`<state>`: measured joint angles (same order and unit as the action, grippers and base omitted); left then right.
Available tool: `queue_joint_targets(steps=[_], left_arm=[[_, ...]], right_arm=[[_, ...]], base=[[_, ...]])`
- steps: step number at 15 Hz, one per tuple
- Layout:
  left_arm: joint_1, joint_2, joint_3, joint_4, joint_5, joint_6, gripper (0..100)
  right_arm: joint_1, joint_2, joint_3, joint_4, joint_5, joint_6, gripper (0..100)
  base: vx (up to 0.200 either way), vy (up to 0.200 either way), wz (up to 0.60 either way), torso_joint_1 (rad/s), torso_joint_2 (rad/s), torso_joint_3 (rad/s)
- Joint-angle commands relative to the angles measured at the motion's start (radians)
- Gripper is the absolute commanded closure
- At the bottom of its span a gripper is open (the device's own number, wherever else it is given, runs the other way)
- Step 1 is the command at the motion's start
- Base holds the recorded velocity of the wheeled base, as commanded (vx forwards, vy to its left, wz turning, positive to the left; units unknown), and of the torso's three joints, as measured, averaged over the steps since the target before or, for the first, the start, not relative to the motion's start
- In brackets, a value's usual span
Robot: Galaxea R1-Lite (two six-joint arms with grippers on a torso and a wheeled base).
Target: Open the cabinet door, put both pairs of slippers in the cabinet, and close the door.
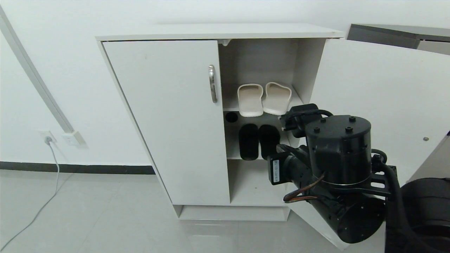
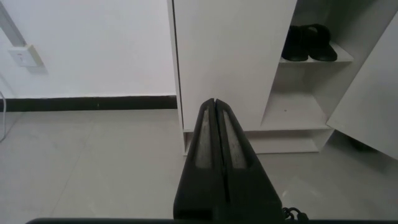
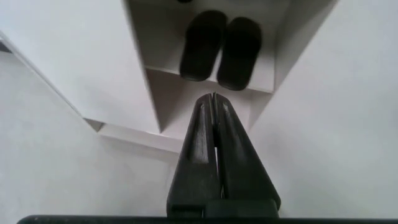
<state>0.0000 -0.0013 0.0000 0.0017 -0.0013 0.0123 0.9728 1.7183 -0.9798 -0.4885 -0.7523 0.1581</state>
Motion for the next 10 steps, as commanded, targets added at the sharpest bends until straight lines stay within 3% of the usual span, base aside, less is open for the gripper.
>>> queue_joint_targets(steps=[1,10], left_arm=[[0.0,0.001,0.0,0.0,0.0,0.0,100],[0.0,0.001,0.0,0.0,-0.002,0.0,100]], right_arm=[[0.001,0.009,0.001,0.001,-0.001,0.0,100],[0.0,0.015,0.012,0.001,0.001,-0.006,100]], base=[[0.0,0.0,0.0,0.0,0.0,0.0],[0.0,0.0,0.0,0.0,0.0,0.0]])
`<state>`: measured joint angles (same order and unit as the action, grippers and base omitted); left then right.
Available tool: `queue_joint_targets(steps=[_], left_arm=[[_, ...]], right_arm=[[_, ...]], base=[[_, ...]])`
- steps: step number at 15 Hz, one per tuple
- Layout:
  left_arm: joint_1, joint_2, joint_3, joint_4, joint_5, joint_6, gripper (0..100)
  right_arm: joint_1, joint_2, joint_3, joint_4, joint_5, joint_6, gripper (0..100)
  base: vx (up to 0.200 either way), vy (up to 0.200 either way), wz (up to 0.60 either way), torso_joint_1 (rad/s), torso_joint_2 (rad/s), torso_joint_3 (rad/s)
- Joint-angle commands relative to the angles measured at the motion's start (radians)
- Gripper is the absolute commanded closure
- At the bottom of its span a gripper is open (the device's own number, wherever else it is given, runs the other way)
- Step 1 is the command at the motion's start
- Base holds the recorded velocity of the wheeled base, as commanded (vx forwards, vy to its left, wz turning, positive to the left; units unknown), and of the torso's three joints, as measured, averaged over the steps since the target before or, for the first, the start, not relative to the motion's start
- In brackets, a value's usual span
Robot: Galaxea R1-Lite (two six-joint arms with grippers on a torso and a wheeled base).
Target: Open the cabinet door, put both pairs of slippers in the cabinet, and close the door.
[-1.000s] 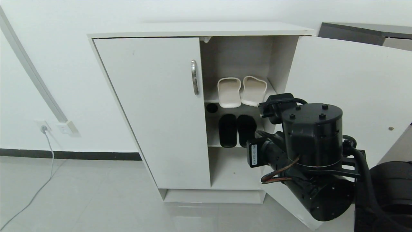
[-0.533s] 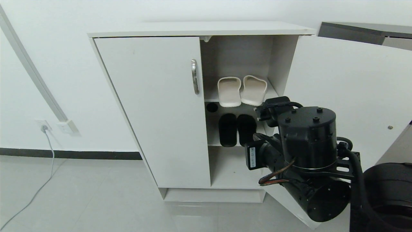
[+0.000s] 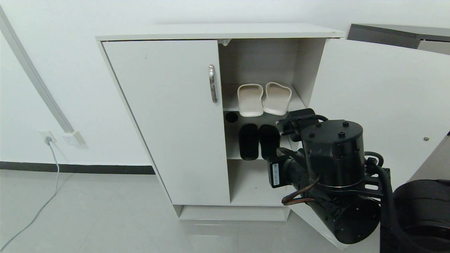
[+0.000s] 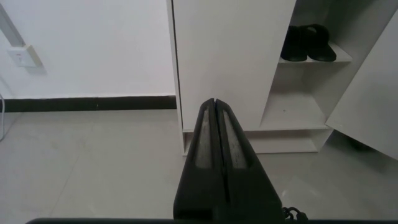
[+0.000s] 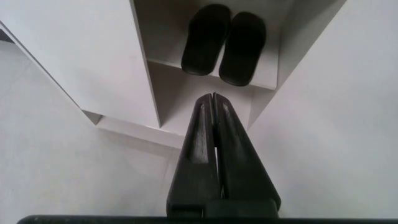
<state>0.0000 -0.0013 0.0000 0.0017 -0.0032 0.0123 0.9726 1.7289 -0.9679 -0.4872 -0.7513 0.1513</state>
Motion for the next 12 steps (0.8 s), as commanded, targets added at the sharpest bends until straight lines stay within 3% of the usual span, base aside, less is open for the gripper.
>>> queue_joint_targets(steps=[1,12], left_arm=[[0.0,0.001,0.0,0.0,0.0,0.0,100],[0.0,0.001,0.0,0.0,0.0,0.0,100]], right_arm=[[0.0,0.004,0.0,-0.001,0.0,-0.001,100],[-0.002,0.018,0.0,-0.001,-0.002,-0.001,100]], base=[[0.0,0.0,0.0,0.0,0.0,0.0],[0.0,0.0,0.0,0.001,-0.01,-0.004]])
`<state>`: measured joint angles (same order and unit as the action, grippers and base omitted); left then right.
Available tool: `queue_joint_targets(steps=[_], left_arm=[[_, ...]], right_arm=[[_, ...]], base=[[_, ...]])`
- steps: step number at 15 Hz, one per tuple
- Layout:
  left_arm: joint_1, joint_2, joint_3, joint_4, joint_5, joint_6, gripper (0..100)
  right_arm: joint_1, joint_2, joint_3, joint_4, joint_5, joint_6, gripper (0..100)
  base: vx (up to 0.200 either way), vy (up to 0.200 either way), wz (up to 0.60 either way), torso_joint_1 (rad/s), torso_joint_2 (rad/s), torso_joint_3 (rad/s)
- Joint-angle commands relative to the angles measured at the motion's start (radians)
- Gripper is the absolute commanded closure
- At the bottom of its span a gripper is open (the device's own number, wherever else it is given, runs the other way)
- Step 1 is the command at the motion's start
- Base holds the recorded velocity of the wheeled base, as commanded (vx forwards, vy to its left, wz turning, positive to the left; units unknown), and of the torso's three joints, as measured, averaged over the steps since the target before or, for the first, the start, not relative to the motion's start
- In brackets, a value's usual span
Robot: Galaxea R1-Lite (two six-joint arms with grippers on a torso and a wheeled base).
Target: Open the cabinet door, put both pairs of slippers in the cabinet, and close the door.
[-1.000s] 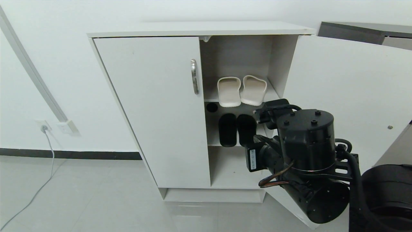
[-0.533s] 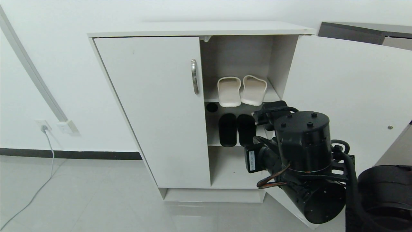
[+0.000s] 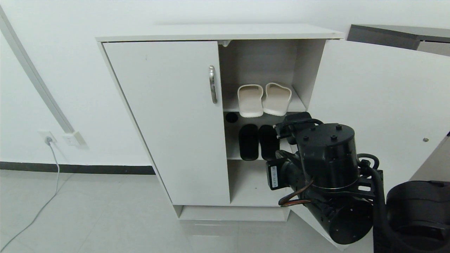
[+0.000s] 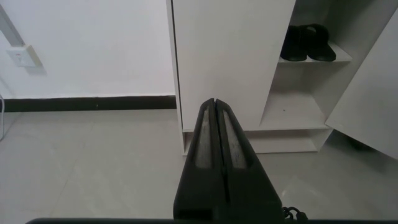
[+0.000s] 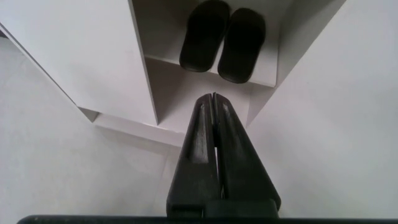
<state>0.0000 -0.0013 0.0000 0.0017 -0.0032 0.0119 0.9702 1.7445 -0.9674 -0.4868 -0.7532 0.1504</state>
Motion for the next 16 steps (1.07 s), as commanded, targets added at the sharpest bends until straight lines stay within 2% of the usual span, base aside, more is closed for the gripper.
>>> queue_joint_targets(steps=[1,4,7,16], left_arm=[[0.0,0.001,0.0,0.0,0.0,0.0,100],[0.0,0.001,0.0,0.0,0.0,0.0,100],[0.0,0.001,0.0,0.0,0.0,0.0,100],[0.0,0.001,0.0,0.0,0.0,0.0,100]], right_arm=[[0.001,0.003,0.0,-0.001,0.0,0.0,100],[0.001,0.006,0.0,-0.001,0.0,0.0,100],[0.001,0.01,0.0,-0.001,0.0,0.0,100],[0.001,0.01,0.001,-0.001,0.0,0.0,100]], base=[[0.0,0.0,0.0,-0.007,-0.24,-0.251],[0.0,0.0,0.0,0.03,-0.24,-0.338],[0.0,0.0,0.0,0.041,-0.55,-0.354],[0.0,0.0,0.0,0.14,-0.46,-0.331]])
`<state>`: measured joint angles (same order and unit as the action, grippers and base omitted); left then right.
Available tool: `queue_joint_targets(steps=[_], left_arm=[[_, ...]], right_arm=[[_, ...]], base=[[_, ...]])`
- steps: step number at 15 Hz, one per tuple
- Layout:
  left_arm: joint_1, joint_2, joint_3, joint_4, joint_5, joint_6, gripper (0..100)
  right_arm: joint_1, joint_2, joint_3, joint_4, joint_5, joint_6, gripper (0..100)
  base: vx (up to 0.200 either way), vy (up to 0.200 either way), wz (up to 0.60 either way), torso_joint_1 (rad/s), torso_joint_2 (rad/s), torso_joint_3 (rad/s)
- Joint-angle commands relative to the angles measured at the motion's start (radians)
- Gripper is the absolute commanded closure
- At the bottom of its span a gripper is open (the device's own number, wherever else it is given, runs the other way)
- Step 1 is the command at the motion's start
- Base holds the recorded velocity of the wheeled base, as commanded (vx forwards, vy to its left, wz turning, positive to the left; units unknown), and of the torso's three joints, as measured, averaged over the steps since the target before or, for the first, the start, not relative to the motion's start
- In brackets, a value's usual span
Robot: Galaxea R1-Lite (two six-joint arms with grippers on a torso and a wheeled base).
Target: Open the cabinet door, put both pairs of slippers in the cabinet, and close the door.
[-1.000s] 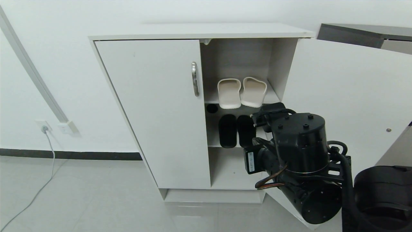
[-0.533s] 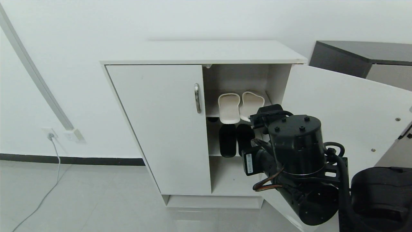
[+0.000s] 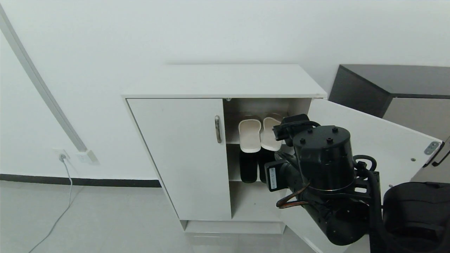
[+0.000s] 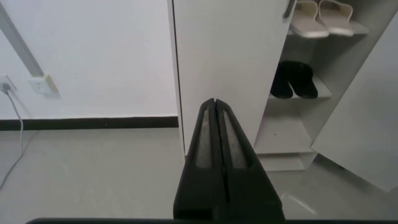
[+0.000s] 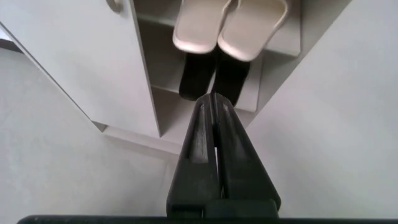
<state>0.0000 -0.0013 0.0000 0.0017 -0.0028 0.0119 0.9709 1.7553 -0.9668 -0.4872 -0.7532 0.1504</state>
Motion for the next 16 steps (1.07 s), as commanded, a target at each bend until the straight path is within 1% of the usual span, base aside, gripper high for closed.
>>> queue_joint_targets(steps=[1,8,16], left_arm=[[0.0,0.001,0.0,0.0,0.0,0.0,100],[0.0,0.001,0.0,0.001,-0.003,0.003,100],[0.0,0.001,0.0,0.001,-0.003,0.002,100]], right_arm=[[0.0,0.001,0.0,-0.001,0.0,0.0,100],[0.0,0.0,0.005,-0.001,-0.002,0.0,100],[0.0,-0.007,0.028,-0.022,0.0,0.0,100]], base=[[0.0,0.0,0.0,0.173,-0.49,-0.315],[0.0,0.0,0.0,0.196,-0.51,-0.31],[0.0,0.0,0.0,0.243,-0.57,-0.323]])
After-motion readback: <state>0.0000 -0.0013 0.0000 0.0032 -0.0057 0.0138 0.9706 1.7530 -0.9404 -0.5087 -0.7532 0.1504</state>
